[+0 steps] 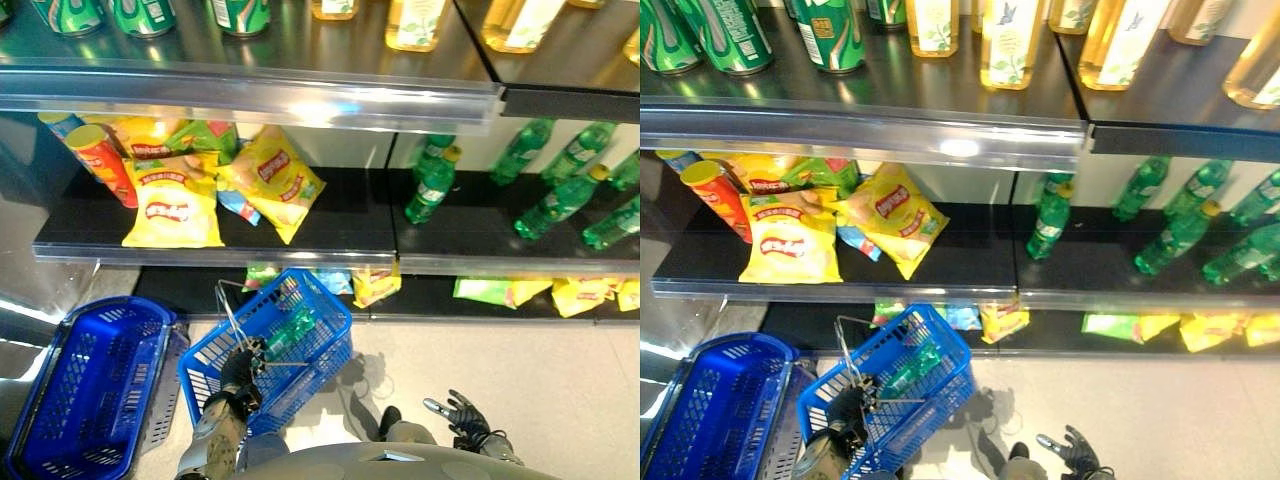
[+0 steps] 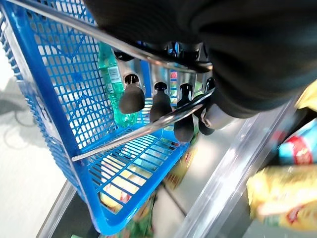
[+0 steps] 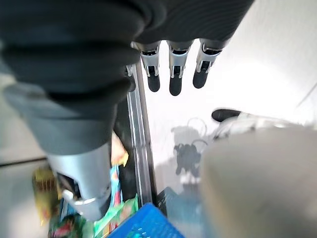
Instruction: Pick up the snacks into the basket
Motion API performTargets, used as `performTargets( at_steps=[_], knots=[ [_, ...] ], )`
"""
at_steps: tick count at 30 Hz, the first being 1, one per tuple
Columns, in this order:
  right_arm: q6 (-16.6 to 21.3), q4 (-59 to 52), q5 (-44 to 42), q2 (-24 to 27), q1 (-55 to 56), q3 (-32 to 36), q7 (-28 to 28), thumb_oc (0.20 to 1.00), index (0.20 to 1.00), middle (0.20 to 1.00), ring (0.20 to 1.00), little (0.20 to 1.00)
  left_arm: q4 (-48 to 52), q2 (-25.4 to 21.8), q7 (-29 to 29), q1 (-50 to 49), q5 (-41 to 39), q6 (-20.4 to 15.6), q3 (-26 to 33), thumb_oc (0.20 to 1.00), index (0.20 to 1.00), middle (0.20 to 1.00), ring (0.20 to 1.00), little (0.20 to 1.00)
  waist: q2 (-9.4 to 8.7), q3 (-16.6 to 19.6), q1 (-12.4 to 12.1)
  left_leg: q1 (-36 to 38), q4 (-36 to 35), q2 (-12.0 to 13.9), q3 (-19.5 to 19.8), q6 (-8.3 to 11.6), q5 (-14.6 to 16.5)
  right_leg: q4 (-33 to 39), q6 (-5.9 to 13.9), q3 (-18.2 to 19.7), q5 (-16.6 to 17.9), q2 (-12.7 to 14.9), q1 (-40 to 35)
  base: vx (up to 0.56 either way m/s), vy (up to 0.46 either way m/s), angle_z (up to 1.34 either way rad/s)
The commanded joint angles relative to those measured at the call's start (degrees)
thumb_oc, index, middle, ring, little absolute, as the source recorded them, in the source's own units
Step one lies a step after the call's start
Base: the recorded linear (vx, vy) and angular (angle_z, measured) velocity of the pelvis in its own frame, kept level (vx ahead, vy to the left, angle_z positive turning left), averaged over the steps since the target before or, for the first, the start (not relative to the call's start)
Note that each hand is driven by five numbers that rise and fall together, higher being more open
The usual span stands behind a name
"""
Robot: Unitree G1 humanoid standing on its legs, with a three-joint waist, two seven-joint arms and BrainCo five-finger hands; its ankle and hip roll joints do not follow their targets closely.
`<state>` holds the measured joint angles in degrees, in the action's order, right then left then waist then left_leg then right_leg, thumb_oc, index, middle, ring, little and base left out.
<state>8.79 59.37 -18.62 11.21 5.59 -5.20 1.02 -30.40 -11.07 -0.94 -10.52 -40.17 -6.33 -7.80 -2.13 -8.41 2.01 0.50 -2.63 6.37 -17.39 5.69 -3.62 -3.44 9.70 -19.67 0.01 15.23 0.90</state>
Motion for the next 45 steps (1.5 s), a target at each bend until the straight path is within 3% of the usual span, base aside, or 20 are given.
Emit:
performTargets(
  at_steps=[1, 3, 4, 5, 9, 11, 13, 18, 25, 27, 28, 36, 45],
  knots=[
    [1.9, -0.4, 0.5, 1.4, -2.2, -0.2, 0.0, 1.000, 1.000, 1.000, 1.000, 1.000, 12.9, -1.4, -3.3, 0.9, 1.5, -6.2, 1.5, 0.200, 0.200, 0.200, 0.200, 0.200, -0.84, -0.1, -1.0, -1.0, 1.8, -0.1, -1.6, -2.00, 0.8, -4.0, 3.57, 0.5, 9.7, 5.2, -0.9, 0.07, 0.200, -0.03],
    [1.8, -1.0, 0.7, 1.2, -2.6, -0.5, 0.0, 1.000, 1.000, 1.000, 1.000, 1.000, 13.2, -1.5, -3.1, 0.6, 2.2, -6.4, 1.2, 0.200, 0.200, 0.200, 0.200, 0.200, -0.19, -1.2, -0.9, 1.2, -0.6, -1.4, -2.1, -3.52, 0.6, -12.2, 4.38, 2.8, 14.3, 6.6, 3.7, 0.01, 0.210, -0.11],
    [1.9, -1.9, 0.6, 1.2, -2.8, -0.8, 0.1, 1.000, 1.000, 1.000, 1.000, 1.000, 13.9, -2.0, -3.2, 0.6, 2.5, -6.4, 1.1, 0.200, 0.200, 0.200, 0.200, 0.200, 0.50, -2.2, -0.5, 1.7, -1.4, -1.1, -1.7, -3.70, 0.4, -14.9, 4.20, 3.4, 14.0, 5.6, 5.7, 0.00, 0.147, -0.14],
    [2.0, -2.7, 0.7, 1.1, -2.9, -1.1, 0.1, 1.000, 1.000, 1.000, 1.000, 1.000, 13.9, -2.3, -3.1, 0.5, 3.2, -6.5, 1.1, 0.200, 0.200, 0.200, 0.200, 0.200, 0.76, -2.3, -0.5, 1.6, -1.5, -1.1, -1.4, -3.63, 0.3, -14.4, 3.98, 3.1, 13.3, 5.1, 6.5, 0.04, 0.042, -0.21],
    [2.6, -6.9, 0.3, 1.1, -2.3, -3.2, 0.4, 1.000, 1.000, 1.000, 1.000, 1.000, 13.2, -3.4, -2.6, 1.2, 3.9, -7.3, 1.6, 0.200, 0.200, 0.200, 0.200, 0.200, -0.32, -2.2, -0.4, 1.1, 0.4, -0.2, 0.3, -1.69, 1.2, -0.6, 2.80, 1.5, 10.6, 3.4, 5.6, 0.09, -0.121, -0.09],
    [2.7, -6.8, 0.5, 1.1, -2.6, -4.4, 0.6, 1.000, 1.000, 1.000, 1.000, 1.000, 11.4, -3.0, -2.4, 2.0, 4.1, -7.4, 1.3, 0.200, 0.200, 0.200, 0.200, 0.200, -0.83, -2.6, -0.5, 0.3, 2.1, 1.0, 0.9, -1.06, 0.9, -0.7, 2.72, 2.6, 9.3, 2.6, 4.2, 0.03, -0.134, 0.31],
    [2.6, -6.4, 1.3, 1.0, -2.6, -5.1, 1.0, 1.000, 1.000, 1.000, 1.000, 1.000, 11.2, -2.1, -2.5, 1.6, 3.4, -7.6, 2.0, 0.200, 0.200, 0.200, 0.200, 0.200, -1.33, -1.1, -1.4, 0.6, 0.7, 1.3, 0.5, -0.45, 0.0, 2.3, 3.08, -0.9, 10.5, 2.9, 1.9, 0.07, -0.103, 0.55],
    [2.6, -8.3, 2.7, 1.9, -1.6, -6.3, 1.7, 1.000, 1.000, 1.000, 1.000, 1.000, 9.4, -1.0, -2.6, 0.8, 2.9, -7.4, 2.2, 0.200, 0.200, 0.200, 0.200, 0.200, -0.91, 1.2, -0.8, 0.7, -2.4, 1.3, 1.5, -0.14, -1.5, 5.4, 2.65, -1.5, 9.2, 1.3, -0.4, 0.05, -0.032, 0.16],
    [2.9, -12.1, 5.0, 2.5, -1.1, -8.2, 2.2, 1.000, 1.000, 1.000, 1.000, 1.000, 9.4, -0.8, -3.1, 0.1, 3.1, -7.4, 1.8, 0.200, 0.200, 0.200, 0.200, 0.200, -0.90, 1.5, -0.8, 1.7, -2.3, 0.9, 2.1, -0.56, -0.6, 4.4, 2.56, -1.5, 8.5, 1.6, -1.3, 0.01, 0.001, 0.02],
    [3.0, -13.2, 5.4, 2.7, -1.3, -8.5, 2.0, 1.000, 1.000, 1.000, 1.000, 1.000, 9.3, -1.1, -2.6, 0.5, 3.5, -7.5, 1.9, 0.200, 0.200, 0.200, 0.200, 0.200, -0.95, 0.8, -0.9, 1.4, -0.6, 0.9, 2.4, -0.66, 0.1, 1.6, 2.41, -1.0, 7.5, 1.9, -0.5, -0.06, -0.001, 0.01],
    [3.4, -15.4, 5.5, 3.3, -1.7, -8.9, 1.8, 1.000, 1.000, 1.000, 1.000, 1.000, 10.0, -2.1, -1.9, 1.6, 3.4, -7.8, 1.9, 0.200, 0.200, 0.200, 0.200, 0.200, -1.16, -1.4, -1.0, -1.6, 4.7, 1.7, 3.0, -0.51, 1.3, -2.5, 1.87, -0.6, 5.9, 2.5, 1.6, -0.11, -0.012, 0.03],
    [4.4, -25.2, 7.9, 6.9, -2.9, -10.5, 1.5, 1.000, 1.000, 1.000, 1.000, 1.000, 13.2, -3.3, 0.2, 4.6, 1.3, -9.4, 1.5, 0.200, 0.200, 0.200, 0.200, 0.200, -0.56, -7.5, -0.7, -15.9, 21.0, 4.7, 6.1, -0.34, 6.0, -17.6, 0.78, -0.8, 0.4, 5.3, 12.9, -0.16, -0.009, 0.20],
    [6.1, -37.4, 17.4, 12.8, -7.6, -13.0, -1.7, 1.000, 1.000, 1.000, 1.000, 1.000, 14.5, -3.4, 4.4, 8.8, 1.2, -10.9, 1.2, 0.200, 0.200, 0.200, 0.200, 0.200, 0.47, -10.3, -0.6, -28.1, 35.9, 8.0, 7.0, -0.72, 11.3, -32.3, -0.55, 1.5, -5.6, 6.8, 25.9, -0.08, 0.000, 0.02]
  ],
)
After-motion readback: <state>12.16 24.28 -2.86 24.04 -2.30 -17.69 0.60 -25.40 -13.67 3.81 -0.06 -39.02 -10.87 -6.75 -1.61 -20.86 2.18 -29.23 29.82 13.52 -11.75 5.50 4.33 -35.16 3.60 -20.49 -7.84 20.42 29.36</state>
